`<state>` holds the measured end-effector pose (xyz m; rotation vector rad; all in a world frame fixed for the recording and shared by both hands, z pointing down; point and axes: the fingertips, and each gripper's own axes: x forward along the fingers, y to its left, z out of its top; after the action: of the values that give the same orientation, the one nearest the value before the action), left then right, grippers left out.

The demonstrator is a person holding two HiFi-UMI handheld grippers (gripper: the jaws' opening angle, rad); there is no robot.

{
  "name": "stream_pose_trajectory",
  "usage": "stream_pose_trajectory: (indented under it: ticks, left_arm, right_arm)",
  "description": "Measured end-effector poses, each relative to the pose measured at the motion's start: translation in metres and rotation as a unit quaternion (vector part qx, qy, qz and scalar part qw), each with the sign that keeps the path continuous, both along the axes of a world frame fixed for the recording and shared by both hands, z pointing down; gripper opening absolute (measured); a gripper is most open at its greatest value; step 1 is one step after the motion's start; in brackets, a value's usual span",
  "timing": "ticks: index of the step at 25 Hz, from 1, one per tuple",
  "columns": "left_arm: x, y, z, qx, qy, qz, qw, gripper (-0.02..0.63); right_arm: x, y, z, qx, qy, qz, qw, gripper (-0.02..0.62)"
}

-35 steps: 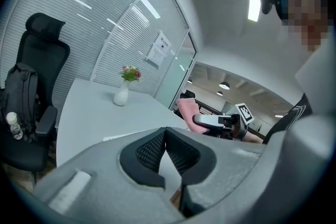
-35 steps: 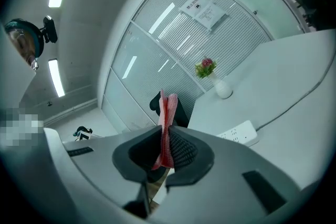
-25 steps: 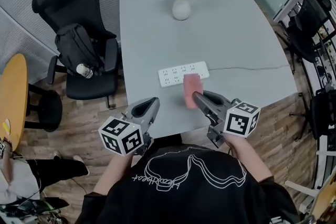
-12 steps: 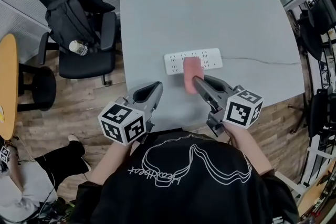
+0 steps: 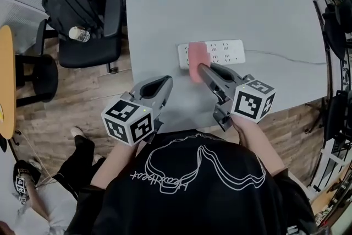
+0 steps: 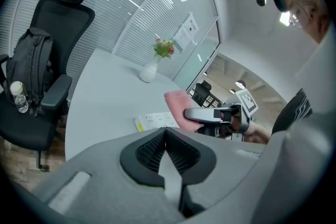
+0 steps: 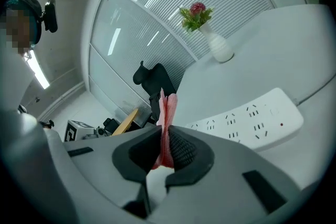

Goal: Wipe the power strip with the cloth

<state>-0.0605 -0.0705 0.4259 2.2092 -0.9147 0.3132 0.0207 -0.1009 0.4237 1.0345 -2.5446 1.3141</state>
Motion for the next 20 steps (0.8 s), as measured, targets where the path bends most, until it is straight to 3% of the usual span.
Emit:
stream_pose_trajectory:
  ticks: [20]
  left_arm:
    - [-0.002, -0.002, 0.031, -0.026, 0.001, -0.021, 0.9994, 0.012]
  right_arm:
    - [-0.015, -0.016, 0.050, -0.044, 0.023, -0.004, 0.999, 0.032]
